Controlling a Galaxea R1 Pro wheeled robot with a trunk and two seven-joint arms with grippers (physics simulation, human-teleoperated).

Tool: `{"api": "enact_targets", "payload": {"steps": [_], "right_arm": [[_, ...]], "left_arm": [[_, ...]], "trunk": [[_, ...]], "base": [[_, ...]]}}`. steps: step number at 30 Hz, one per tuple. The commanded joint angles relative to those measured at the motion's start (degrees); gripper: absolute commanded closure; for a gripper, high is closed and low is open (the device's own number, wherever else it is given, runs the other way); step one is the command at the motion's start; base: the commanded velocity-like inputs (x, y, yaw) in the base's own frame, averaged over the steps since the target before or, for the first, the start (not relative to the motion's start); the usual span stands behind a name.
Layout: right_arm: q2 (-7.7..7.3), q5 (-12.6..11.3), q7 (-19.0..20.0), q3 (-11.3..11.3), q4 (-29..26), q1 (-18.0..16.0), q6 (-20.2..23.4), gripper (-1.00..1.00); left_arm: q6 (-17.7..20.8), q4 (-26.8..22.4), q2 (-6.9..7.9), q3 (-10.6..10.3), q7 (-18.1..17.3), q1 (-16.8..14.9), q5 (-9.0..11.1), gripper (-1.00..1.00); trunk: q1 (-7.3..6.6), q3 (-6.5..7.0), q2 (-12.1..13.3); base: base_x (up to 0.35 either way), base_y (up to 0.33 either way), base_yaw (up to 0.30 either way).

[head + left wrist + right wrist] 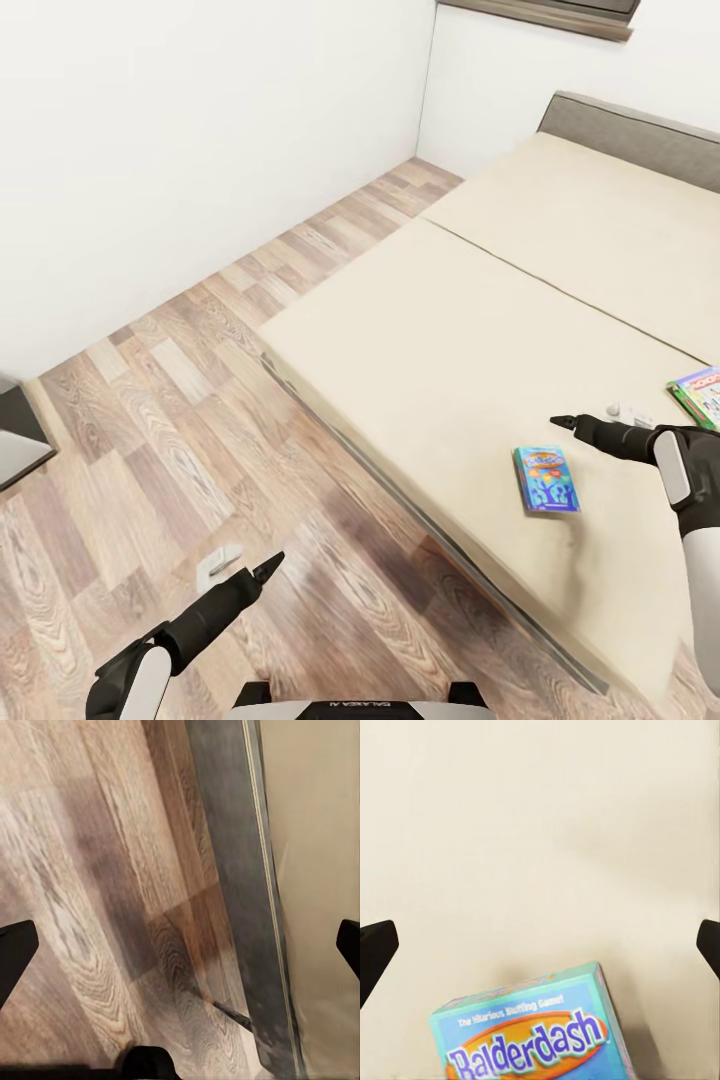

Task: Put all the toys in the child's room - the three board games (two on the bed and one on the table), the two jigsaw puzzles on the table, and the tennis ball on the table - inside the toy box on the table in the child's room.

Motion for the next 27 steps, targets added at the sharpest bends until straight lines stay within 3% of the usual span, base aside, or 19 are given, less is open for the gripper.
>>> {"api": "enact_targets", "payload": {"steps": [1, 11, 27], "right_arm": [[0.05, 0.0, 0.1, -0.1, 0.0, 0.0, 0.3, -1.0], [0.35, 0.2, -0.2, 0.1, 0.1, 0.0, 0.4, -1.0], [0.7, 0.5, -0.3, 0.5, 2.9, -0.1, 0.4, -1.0]], "left_arm": [[0.5, 0.0, -0.07, 0.2, -0.2, 0.0, 0.3, -1.0], [0.5, 0.0, -0.07, 0.2, -0.2, -0.1, 0.3, -1.0], [0.5, 0.0, -0.07, 0.2, -0.2, -0.1, 0.3, -1.0]], "trunk": [[-0.02, -0.03, 0.0], [-0.02, -0.03, 0.0], [-0.02, -0.03, 0.0]], "base": [[-0.192, 0.0, 0.0], [-0.133, 0.0, 0.0], [-0.024, 0.0, 0.0]]}}
